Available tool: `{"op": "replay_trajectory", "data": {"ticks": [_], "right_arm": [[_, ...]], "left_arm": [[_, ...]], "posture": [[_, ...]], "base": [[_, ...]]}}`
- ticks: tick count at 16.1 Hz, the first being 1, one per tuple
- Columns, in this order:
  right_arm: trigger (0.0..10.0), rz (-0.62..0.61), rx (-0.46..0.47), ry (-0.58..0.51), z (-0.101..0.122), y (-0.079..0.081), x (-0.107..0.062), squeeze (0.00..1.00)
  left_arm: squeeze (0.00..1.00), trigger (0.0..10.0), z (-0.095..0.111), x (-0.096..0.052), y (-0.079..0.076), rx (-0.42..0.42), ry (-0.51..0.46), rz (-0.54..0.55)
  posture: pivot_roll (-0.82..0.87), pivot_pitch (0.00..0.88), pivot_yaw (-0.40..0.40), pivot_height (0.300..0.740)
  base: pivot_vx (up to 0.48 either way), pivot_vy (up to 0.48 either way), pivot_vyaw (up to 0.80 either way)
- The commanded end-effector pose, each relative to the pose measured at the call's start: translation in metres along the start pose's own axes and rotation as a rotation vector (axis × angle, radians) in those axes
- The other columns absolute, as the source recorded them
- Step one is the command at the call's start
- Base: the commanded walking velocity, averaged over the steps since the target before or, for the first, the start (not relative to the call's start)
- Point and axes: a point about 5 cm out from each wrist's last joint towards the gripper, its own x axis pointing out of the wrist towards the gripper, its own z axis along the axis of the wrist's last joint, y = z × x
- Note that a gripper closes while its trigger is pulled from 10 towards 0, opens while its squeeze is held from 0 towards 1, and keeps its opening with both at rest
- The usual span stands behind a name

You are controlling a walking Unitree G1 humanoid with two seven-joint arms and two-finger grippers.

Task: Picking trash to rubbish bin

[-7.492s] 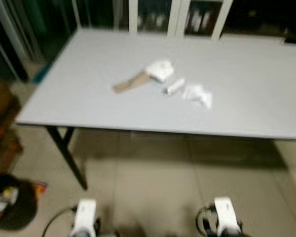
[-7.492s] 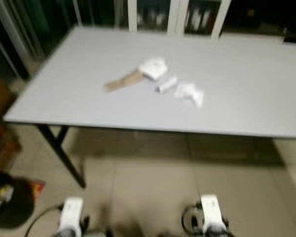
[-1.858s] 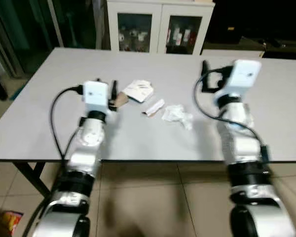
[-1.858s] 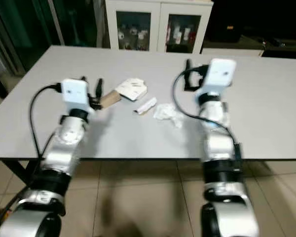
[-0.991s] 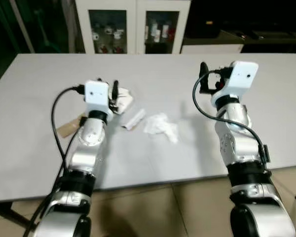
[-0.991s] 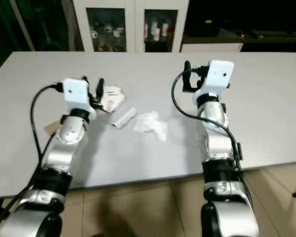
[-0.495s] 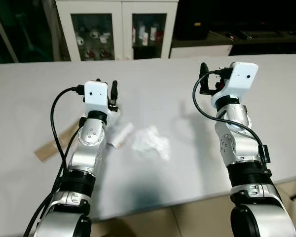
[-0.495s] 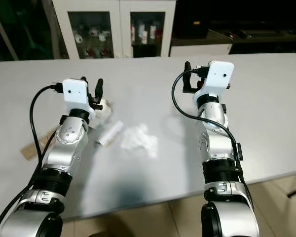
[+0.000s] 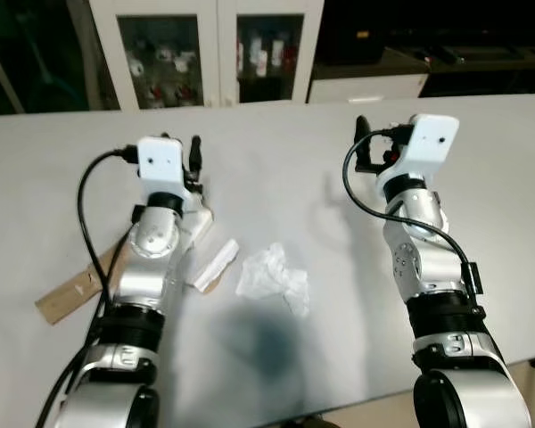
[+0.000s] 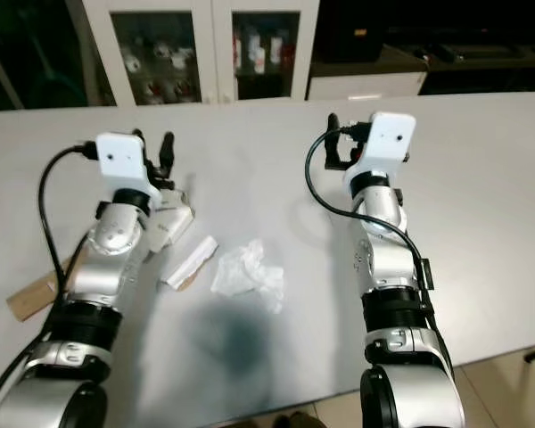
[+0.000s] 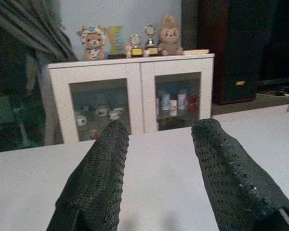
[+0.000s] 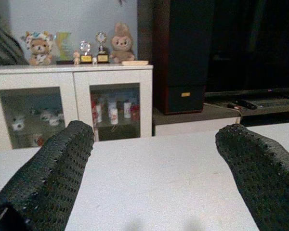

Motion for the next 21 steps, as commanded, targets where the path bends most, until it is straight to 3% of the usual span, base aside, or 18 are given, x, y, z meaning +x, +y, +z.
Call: {"op": "replay_trajectory", "data": {"ticks": [1,2,3,4,12,16,18,19,21], "right_arm": [[10.0,0.012,0.005,-0.006,0.001,0.004,0.001,0.00],[10.0,0.014,0.005,-0.003,0.000,0.005,0.001,0.00],[10.0,0.016,0.006,-0.001,0.000,0.006,0.001,0.00],[10.0,0.016,0.006,0.000,0.000,0.006,0.001,0.00],[10.0,0.025,0.008,0.012,-0.003,0.007,-0.001,0.00],[10.0,0.035,0.007,0.023,-0.006,0.009,-0.002,0.00],[10.0,0.051,0.008,0.029,-0.008,0.013,-0.002,0.00],[10.0,0.057,0.010,0.031,-0.009,0.015,-0.002,0.00],[10.0,0.065,0.008,0.036,-0.010,0.018,-0.001,0.00]], "left_arm": [[0.00,10.0,0.002,-0.001,0.009,0.004,0.010,0.034],[0.00,10.0,0.002,-0.001,0.012,0.021,0.017,0.039],[0.90,10.0,0.003,0.000,0.014,0.029,0.017,0.039],[1.00,10.0,0.004,0.000,0.016,0.020,0.018,0.037],[1.00,10.0,0.000,-0.006,0.028,0.111,0.088,0.016],[1.00,10.0,0.001,-0.014,0.055,0.224,0.141,-0.031],[1.00,10.0,-0.004,-0.025,0.070,0.250,0.242,-0.162],[0.00,10.0,-0.008,-0.032,0.075,0.244,0.284,-0.224],[0.00,10.0,-0.018,-0.041,0.087,0.256,0.367,-0.263]], "posture": [[0.02,0.060,-0.062,0.740],[0.02,0.061,-0.063,0.740],[0.02,0.061,-0.063,0.740],[0.02,0.061,-0.063,0.740],[0.02,0.061,-0.056,0.740],[0.04,0.043,-0.050,0.740],[0.05,0.027,-0.048,0.740],[0.05,0.022,-0.047,0.740],[0.05,0.032,-0.052,0.740]], "base": [[0.000,0.000,0.00],[0.000,0.000,0.00],[0.000,0.000,0.00],[0.000,0.000,0.00],[0.000,0.000,0.00],[0.000,0.000,0.00],[0.000,0.000,0.00],[0.000,0.000,0.00],[0.000,0.000,0.00]]}}
